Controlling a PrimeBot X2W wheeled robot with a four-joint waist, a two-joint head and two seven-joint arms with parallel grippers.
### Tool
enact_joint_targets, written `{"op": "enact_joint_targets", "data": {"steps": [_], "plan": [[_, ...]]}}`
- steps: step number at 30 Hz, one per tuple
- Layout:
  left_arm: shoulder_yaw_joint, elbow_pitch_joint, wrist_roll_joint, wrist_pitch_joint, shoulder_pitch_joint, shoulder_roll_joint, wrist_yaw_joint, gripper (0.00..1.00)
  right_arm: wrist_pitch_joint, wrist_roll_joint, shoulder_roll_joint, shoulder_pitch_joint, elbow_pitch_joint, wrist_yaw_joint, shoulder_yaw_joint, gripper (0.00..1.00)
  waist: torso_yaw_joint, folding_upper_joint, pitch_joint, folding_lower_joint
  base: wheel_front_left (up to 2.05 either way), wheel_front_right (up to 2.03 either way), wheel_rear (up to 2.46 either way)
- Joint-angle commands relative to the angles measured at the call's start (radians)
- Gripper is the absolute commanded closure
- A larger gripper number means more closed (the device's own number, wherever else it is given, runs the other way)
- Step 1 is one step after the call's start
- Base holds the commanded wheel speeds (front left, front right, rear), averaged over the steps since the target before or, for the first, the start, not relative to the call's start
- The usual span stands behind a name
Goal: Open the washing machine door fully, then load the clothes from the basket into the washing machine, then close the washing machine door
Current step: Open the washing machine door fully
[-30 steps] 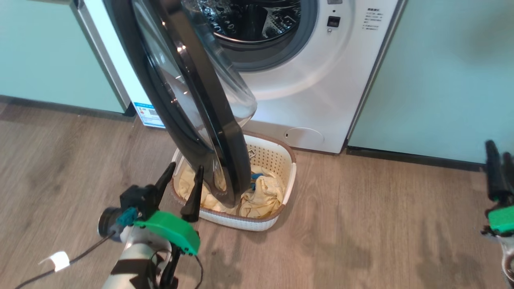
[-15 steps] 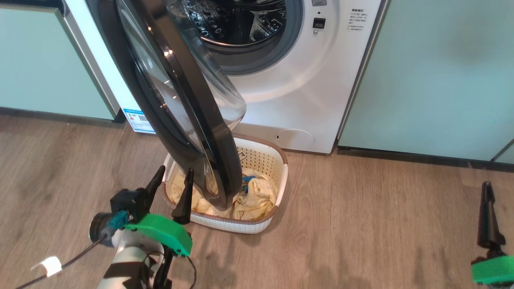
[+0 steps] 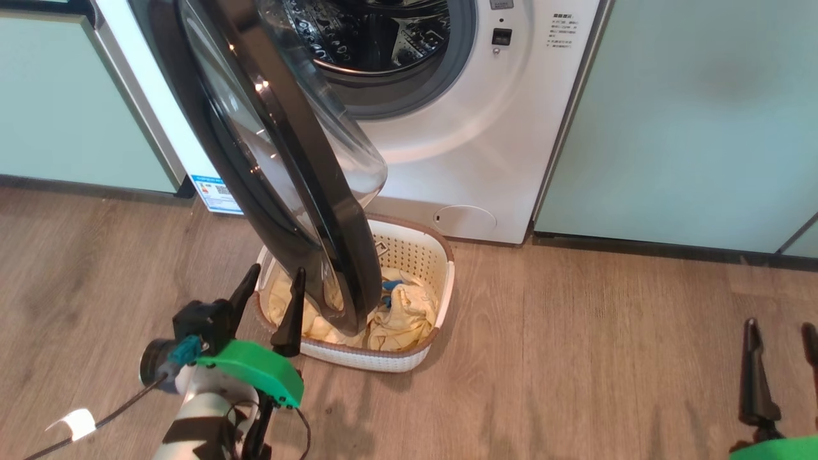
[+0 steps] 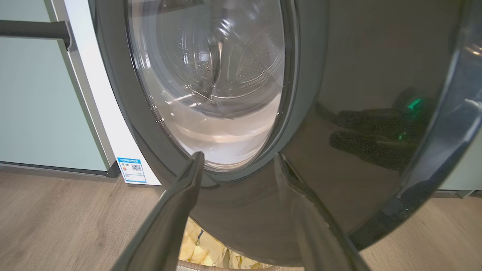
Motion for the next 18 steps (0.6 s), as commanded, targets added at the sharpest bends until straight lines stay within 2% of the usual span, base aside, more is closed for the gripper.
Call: {"op": "enact_joint_targets", "data": {"steps": [1,18], "plan": [[0.038,-0.024,0.01,-0.006,-0.02,0.02,-0.002,0.0,-0.009,-0.005,-0.013,-0.012,-0.033,0.004,0.013,0.0,0.0,0.0,0.0,0.0,0.0,0.0,0.0],[0.039,-0.017,0.016,-0.006,-0.025,0.017,-0.003,0.0,-0.009,-0.011,-0.006,-0.008,-0.031,0.004,0.015,0.0,-0.005,0.0,0.005,0.0,0.0,0.0,0.0]]}}
